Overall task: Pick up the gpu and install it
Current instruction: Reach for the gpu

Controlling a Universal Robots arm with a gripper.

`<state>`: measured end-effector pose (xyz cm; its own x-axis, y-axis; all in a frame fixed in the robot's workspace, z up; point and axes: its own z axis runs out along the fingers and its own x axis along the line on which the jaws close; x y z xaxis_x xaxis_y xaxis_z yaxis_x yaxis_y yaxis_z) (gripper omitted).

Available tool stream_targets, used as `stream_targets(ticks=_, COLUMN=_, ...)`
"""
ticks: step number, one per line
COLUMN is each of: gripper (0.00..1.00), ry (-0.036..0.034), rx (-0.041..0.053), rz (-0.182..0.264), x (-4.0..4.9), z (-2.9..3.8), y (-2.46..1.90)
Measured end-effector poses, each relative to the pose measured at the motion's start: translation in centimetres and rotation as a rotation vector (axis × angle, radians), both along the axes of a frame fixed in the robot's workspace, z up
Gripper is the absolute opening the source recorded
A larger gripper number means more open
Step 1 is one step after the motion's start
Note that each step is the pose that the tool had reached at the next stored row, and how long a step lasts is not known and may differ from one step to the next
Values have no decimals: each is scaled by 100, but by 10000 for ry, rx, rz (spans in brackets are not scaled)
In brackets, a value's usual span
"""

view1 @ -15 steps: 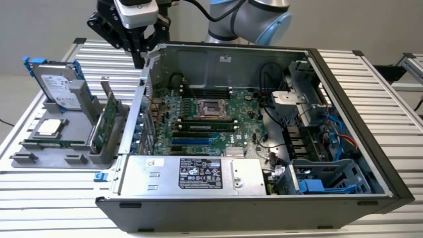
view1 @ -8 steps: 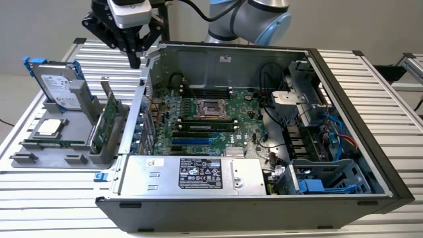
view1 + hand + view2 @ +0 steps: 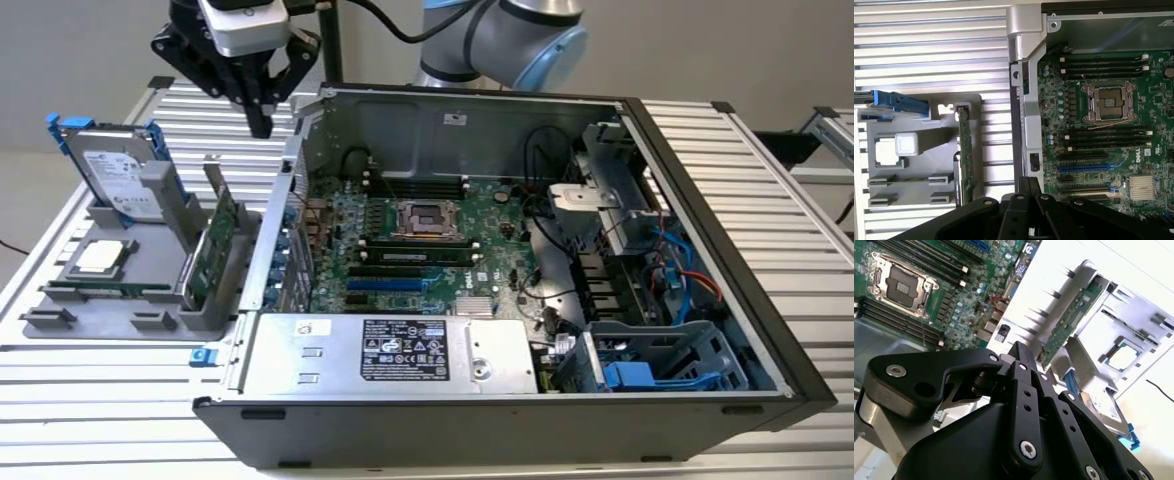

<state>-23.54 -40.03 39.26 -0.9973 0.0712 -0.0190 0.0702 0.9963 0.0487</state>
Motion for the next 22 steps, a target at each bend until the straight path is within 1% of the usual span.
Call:
stream_targets(ticks=12, gripper=0, ry=0, rx=0, rz=0, x=-162, z=0, y=0)
stream_targets(ticks=22, gripper=0, ry=0, rx=0, rz=-1, x=-280, z=0, y=-2)
